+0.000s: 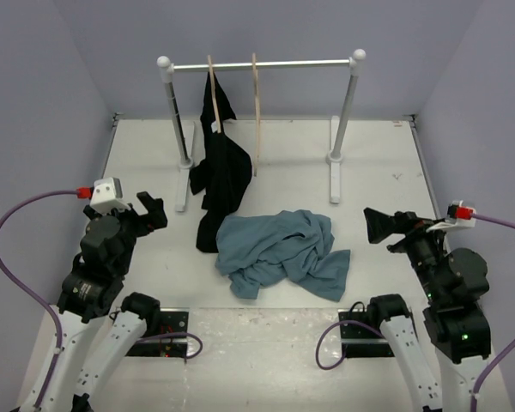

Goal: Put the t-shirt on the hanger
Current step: Pick up the hanger from the clothesline.

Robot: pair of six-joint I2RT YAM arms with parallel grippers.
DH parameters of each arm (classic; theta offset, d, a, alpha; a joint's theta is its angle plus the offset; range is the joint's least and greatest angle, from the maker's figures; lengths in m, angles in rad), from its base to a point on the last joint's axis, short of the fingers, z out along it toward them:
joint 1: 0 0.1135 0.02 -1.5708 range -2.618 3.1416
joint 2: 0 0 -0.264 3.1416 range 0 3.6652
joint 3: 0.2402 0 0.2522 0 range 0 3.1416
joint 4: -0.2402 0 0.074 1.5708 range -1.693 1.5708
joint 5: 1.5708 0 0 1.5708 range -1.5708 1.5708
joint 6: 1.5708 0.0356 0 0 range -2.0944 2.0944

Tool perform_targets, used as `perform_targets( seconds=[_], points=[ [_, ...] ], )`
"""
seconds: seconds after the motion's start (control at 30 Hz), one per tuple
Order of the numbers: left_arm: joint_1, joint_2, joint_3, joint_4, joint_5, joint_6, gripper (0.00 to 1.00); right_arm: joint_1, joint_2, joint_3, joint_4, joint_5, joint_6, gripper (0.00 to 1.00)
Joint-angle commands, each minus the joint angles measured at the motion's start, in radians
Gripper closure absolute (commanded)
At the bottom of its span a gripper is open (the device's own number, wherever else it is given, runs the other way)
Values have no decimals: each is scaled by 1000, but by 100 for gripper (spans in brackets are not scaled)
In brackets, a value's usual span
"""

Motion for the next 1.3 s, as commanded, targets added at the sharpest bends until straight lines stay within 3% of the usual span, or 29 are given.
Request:
perform_targets(
  seconds=[0.0,0.13,0.2,0.23,0.27,0.3,0.4,0.53,0.63,0.67,0.77,0.97,1.0,1.07,1.27],
  points=[
    [4,-5,-10,40,1,11,0,-4,98,-36,267,-232,73,1],
    [7,8,-9,41,-2,10,0,49,340,57,354,-322,129,1],
    [10,18,-8,39,-6,10,0,189,486,155,331,-213,109,1],
    [11,22,-8,37,-6,10,0,254,608,265,276,-77,81,1],
    [12,22,-8,37,-8,10,0,261,622,278,270,-61,77,1],
    [12,24,-10,36,-9,9,0,364,731,432,226,15,71,1],
    [12,31,-11,37,-13,7,0,454,922,612,163,108,85,1],
    [13,60,-8,31,-22,4,0,582,1297,1007,-22,409,17,2],
    [13,70,-7,29,-22,4,0,603,1425,1137,-145,499,-21,11],
    [13,68,-7,28,-23,3,0,611,1497,1197,-178,522,-35,22],
    [13,62,-8,28,-25,2,0,617,1518,1164,-147,537,-44,39],
    [13,67,-7,29,-19,3,0,620,1526,1092,-104,476,-44,47],
    [13,67,-8,30,-19,3,0,620,1532,1092,-106,473,-44,52],
    [13,65,-8,31,-20,3,0,620,1539,1088,-111,472,-42,72],
    [13,69,-8,31,-17,3,0,621,1511,1042,-95,500,-51,88]
  ],
)
